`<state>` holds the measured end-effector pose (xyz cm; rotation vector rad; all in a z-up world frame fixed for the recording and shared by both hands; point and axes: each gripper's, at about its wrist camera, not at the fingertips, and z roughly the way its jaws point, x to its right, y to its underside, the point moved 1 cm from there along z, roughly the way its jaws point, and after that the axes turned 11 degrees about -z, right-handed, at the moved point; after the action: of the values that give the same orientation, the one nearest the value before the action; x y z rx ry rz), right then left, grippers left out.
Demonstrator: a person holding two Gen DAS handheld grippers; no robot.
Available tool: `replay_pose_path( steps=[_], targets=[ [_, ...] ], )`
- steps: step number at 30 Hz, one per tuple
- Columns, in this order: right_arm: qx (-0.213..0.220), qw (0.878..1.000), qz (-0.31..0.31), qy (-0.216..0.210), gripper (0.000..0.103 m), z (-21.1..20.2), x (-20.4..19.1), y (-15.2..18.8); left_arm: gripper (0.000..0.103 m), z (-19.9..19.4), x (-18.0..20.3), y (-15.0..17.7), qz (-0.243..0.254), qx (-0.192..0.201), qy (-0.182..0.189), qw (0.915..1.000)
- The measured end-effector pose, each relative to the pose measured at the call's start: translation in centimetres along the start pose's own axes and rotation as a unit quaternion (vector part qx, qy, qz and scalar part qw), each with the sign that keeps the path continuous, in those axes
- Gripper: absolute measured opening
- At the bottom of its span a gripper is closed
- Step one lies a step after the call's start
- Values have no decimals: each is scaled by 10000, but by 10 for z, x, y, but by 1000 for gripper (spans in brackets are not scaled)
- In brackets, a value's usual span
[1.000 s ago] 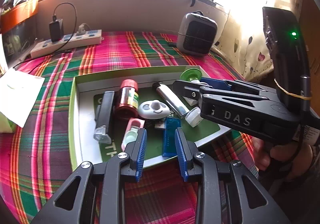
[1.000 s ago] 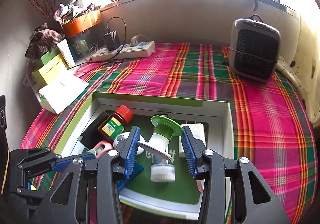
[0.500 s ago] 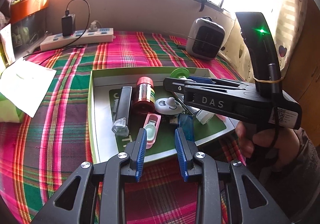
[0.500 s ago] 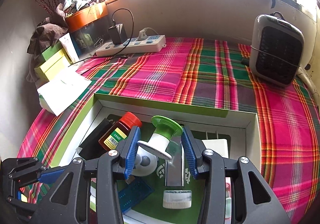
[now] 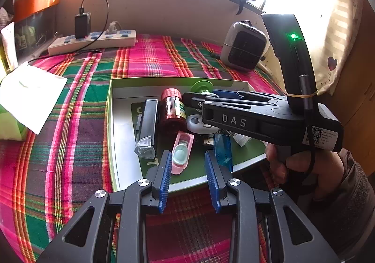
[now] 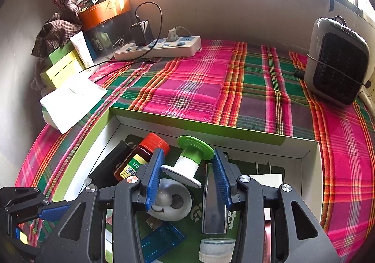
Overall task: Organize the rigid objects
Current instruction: 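Lower and open the right gripper releasing the spool while the left releases the case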
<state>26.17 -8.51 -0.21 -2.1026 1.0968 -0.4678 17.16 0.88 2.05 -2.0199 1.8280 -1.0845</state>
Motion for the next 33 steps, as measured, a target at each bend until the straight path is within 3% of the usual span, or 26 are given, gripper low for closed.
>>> replay_pose_path(
  steps=[33],
  targets=[
    [60,9998,27,196,48,-8,-3,4,28,-1,2,1,44,13,-105,9999]
  ],
)
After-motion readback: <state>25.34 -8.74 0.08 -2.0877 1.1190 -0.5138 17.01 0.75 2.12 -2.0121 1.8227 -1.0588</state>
